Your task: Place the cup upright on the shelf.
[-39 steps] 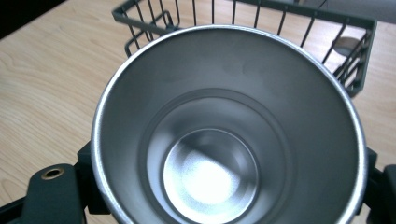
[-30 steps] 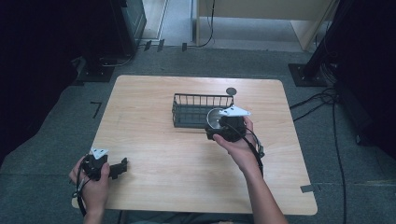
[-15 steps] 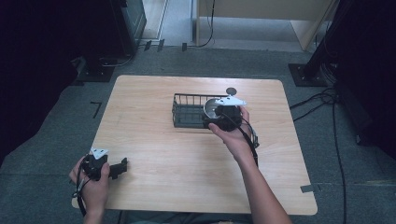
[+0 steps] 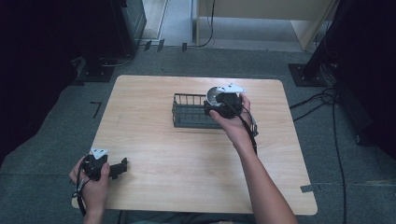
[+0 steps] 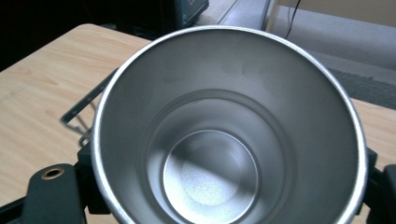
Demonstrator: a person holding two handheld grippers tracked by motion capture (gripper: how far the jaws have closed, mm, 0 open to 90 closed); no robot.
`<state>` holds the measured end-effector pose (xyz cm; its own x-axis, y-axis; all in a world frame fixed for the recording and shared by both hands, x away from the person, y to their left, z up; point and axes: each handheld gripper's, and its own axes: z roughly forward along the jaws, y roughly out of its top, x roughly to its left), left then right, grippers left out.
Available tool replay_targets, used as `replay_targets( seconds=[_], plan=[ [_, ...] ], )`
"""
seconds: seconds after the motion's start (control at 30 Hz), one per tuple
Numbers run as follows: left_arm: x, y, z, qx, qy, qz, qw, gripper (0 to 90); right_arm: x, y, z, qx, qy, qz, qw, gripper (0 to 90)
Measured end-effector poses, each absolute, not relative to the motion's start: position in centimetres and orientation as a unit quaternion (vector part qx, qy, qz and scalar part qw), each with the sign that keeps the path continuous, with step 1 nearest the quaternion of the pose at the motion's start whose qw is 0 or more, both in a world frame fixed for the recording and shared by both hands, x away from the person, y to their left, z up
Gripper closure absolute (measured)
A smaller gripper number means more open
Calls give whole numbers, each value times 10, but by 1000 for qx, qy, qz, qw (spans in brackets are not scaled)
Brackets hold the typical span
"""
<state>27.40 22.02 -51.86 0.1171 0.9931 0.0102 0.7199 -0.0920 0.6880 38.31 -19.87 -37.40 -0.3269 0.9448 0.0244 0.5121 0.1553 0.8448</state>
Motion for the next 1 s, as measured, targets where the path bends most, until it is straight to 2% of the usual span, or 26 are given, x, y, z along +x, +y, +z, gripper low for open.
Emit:
replay_targets(
  seconds=[0.3,0.43,1.0],
  plan=[
    [274,220,-519,696,616,250,274,0,410,-204,-382,534,699,387,276,178],
    [274,220,-519,695,616,250,274,0,426,-206,-398,550,698,367,273,178],
    [274,220,-519,695,616,250,274,0,443,-203,-429,569,709,332,251,178]
  ],
)
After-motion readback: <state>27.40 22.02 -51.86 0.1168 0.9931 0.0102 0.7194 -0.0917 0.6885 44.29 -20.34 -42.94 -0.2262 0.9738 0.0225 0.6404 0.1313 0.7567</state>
